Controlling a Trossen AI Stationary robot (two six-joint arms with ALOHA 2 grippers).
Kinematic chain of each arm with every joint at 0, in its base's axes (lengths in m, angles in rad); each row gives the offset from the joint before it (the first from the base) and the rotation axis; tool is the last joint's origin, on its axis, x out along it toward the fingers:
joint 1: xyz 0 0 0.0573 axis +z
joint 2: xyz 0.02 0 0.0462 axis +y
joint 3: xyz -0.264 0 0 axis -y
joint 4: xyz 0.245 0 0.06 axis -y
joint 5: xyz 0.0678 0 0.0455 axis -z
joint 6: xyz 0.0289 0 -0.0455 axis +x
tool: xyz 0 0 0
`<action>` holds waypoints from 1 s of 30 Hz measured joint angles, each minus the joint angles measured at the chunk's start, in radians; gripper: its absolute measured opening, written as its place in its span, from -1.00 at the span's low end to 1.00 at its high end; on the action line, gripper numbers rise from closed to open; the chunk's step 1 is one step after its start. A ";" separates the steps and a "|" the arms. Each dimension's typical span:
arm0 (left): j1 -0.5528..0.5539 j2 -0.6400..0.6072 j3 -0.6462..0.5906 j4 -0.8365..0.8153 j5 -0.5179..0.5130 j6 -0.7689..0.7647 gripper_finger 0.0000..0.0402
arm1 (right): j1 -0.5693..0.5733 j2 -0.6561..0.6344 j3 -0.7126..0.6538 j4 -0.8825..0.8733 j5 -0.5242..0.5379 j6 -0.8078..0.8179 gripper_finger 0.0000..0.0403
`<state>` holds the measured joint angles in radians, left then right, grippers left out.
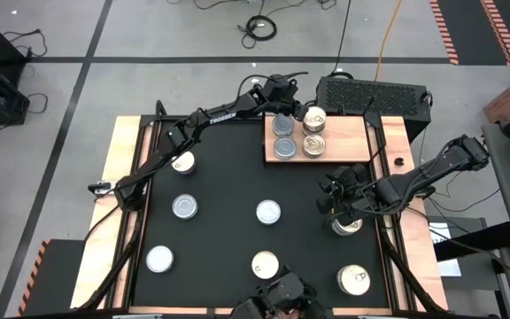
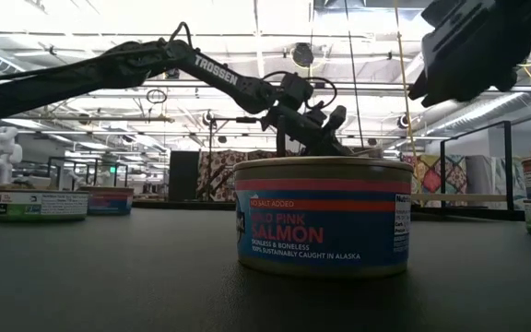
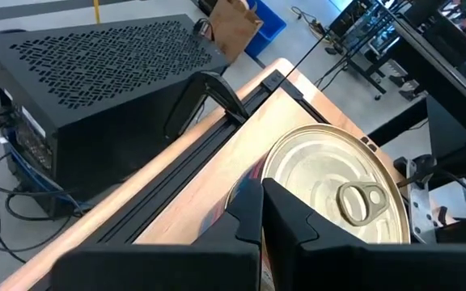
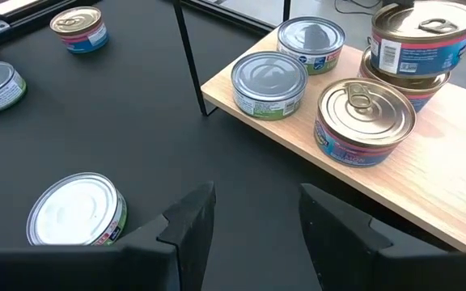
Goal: Stack canned seafood by type on shelf
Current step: Stack the blue pink tuna can on top of the other blue pink tuna can on the shelf, then put the blue pink tuna can on the shelf
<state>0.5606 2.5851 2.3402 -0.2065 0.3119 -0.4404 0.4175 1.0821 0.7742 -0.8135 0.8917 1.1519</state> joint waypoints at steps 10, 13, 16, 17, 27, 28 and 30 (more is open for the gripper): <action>-0.005 0.005 -0.001 0.058 0.052 -0.018 -0.90 | 0.000 0.000 0.000 0.000 -0.002 -0.007 -0.14; -0.006 0.006 -0.002 0.058 0.053 -0.023 -0.85 | 0.000 0.000 0.000 0.000 -0.003 -0.008 -0.14; -0.006 0.006 -0.002 0.062 0.053 -0.024 -0.80 | 0.000 0.000 0.000 0.000 -0.003 -0.009 -0.14; -0.006 0.006 -0.002 0.063 0.053 -0.024 -0.78 | 0.000 0.000 0.000 0.000 -0.003 -0.009 -0.14; 0.012 -0.027 0.014 0.077 0.125 -0.052 -0.64 | 0.000 0.000 0.000 0.001 -0.003 -0.009 -0.14; 0.015 -0.038 0.014 0.067 0.129 -0.052 -0.64 | 0.000 0.000 0.000 0.001 -0.003 -0.009 -0.14; 0.022 -0.064 0.015 0.070 0.130 -0.051 -0.64 | 0.000 0.000 0.000 0.001 -0.003 -0.008 -0.14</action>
<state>0.5822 2.5208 2.3554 -0.1362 0.4414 -0.4915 0.4179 1.0817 0.7746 -0.8128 0.8890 1.1439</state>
